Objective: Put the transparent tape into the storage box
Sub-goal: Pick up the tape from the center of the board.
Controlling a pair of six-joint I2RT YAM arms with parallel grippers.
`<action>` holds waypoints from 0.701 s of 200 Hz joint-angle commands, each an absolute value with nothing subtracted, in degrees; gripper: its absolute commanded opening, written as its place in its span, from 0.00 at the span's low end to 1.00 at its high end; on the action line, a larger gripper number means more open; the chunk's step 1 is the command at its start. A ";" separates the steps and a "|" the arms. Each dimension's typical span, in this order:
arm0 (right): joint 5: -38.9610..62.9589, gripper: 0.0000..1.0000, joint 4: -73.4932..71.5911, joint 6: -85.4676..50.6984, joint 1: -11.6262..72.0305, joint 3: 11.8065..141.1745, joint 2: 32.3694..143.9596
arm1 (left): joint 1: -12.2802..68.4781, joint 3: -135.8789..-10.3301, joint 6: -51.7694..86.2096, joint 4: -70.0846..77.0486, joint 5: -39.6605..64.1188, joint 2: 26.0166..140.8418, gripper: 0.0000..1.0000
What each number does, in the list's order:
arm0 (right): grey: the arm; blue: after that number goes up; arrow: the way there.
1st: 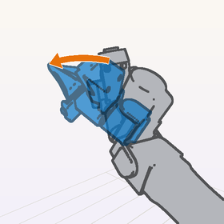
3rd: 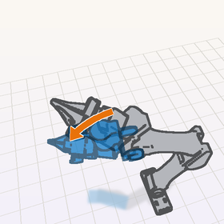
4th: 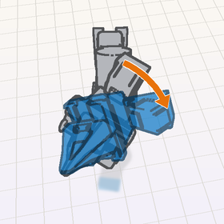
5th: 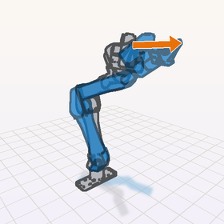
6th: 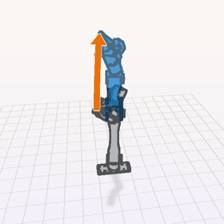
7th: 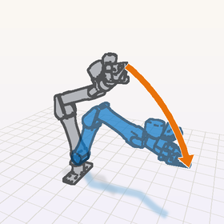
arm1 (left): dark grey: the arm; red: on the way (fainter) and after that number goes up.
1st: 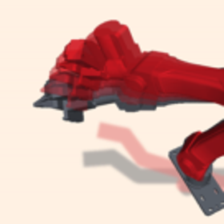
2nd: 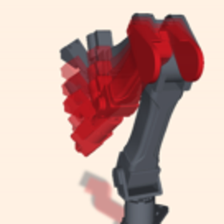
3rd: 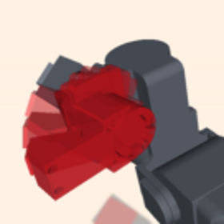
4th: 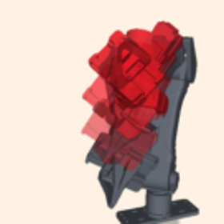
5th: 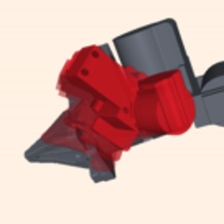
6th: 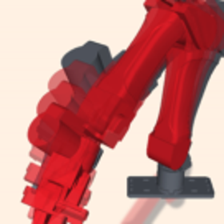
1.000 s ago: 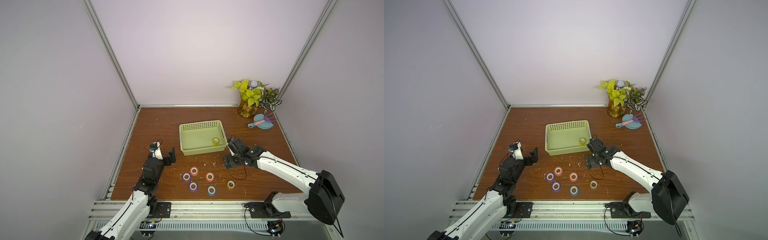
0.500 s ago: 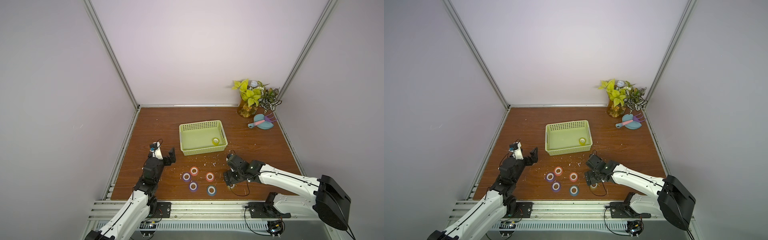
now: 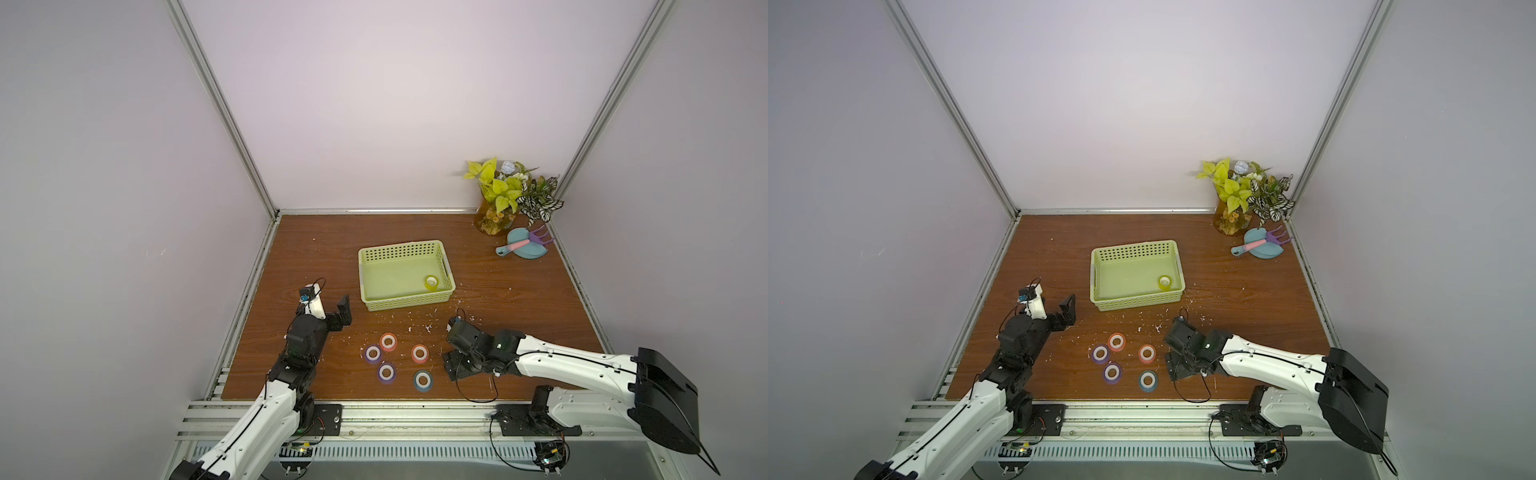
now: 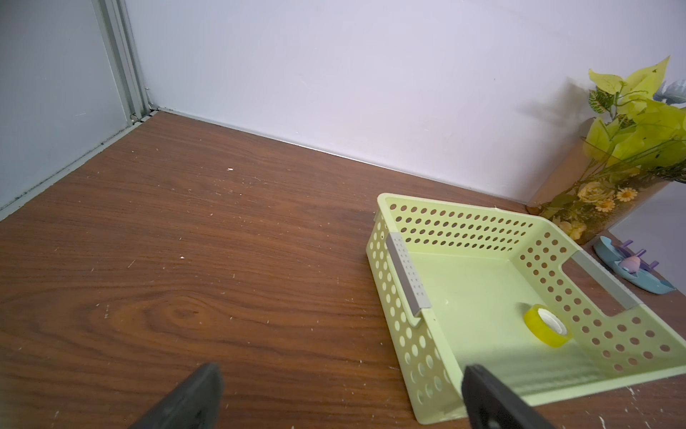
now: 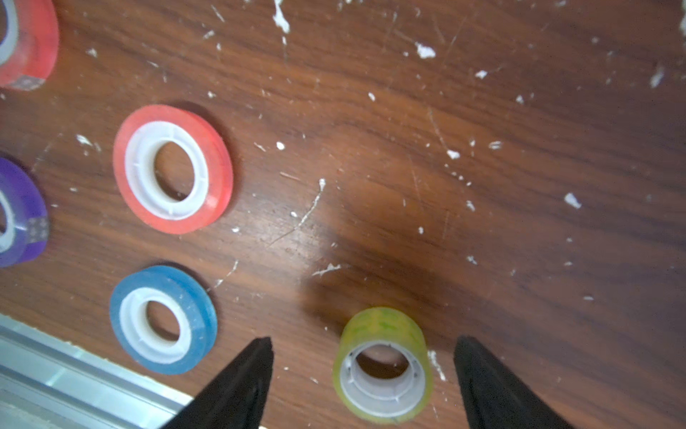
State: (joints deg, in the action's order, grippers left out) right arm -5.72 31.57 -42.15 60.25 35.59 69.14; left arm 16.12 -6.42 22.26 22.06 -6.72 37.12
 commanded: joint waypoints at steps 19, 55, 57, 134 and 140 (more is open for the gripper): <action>-7.13 0.78 33.12 -44.03 61.10 34.38 69.60 | 15.57 -6.42 22.10 22.30 -7.29 36.96 0.99; -7.28 0.71 33.01 -44.37 61.36 33.90 69.84 | 15.58 -6.41 22.15 22.37 -7.34 37.02 0.99; -7.31 0.71 33.04 -44.34 61.35 33.92 69.86 | 15.65 -6.41 22.10 22.40 -7.35 37.01 0.99; -8.39 0.57 33.92 -44.31 61.61 33.84 70.57 | 15.62 -6.38 22.15 22.40 -7.29 37.23 0.99; -8.44 0.57 33.93 -44.38 61.60 33.84 70.66 | 15.68 -6.41 22.15 22.41 -7.29 37.22 0.99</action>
State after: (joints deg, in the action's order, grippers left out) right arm -7.11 32.71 -43.97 61.32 34.13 69.93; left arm 16.12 -6.42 22.26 22.06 -6.72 37.12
